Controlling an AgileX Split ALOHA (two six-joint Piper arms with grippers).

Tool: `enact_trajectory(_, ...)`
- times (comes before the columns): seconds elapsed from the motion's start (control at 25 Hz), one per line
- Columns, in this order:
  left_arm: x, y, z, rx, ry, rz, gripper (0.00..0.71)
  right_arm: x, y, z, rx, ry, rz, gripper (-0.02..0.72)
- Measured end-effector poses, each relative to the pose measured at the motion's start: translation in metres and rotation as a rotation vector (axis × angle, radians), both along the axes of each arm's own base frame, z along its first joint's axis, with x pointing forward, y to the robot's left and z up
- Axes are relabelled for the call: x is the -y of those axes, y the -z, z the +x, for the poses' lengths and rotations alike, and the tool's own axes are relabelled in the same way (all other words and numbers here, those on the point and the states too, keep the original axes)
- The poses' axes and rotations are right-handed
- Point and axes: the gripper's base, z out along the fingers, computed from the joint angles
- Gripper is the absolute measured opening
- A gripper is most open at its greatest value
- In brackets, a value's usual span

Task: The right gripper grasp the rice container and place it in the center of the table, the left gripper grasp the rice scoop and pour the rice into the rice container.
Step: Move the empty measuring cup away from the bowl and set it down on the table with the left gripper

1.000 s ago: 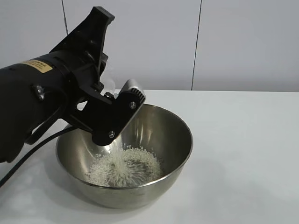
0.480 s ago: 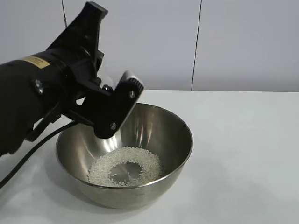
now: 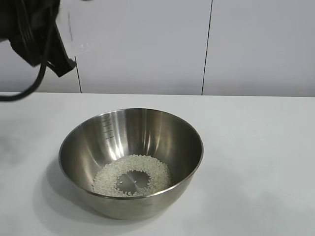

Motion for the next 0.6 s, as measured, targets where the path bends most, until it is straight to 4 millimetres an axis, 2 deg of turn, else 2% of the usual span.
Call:
enact_trajectory(0.2,-0.012,-0.013,-0.005,0.034,-0.058,-0.408,0.009,0.0,0.0,0.0,0.0,0.0,0.0,0.419)
enact_trajectory(0.4,-0.016,-0.013,-0.002,0.05,-0.076,-0.578,0.009,0.0,0.0,0.0,0.0,0.0,0.001,0.419)
enact_trajectory(0.6,-0.025,-0.007,0.013,0.023,-0.026,-0.699,0.009,0.0,0.0,0.0,-0.001,-0.002,0.003,0.419)
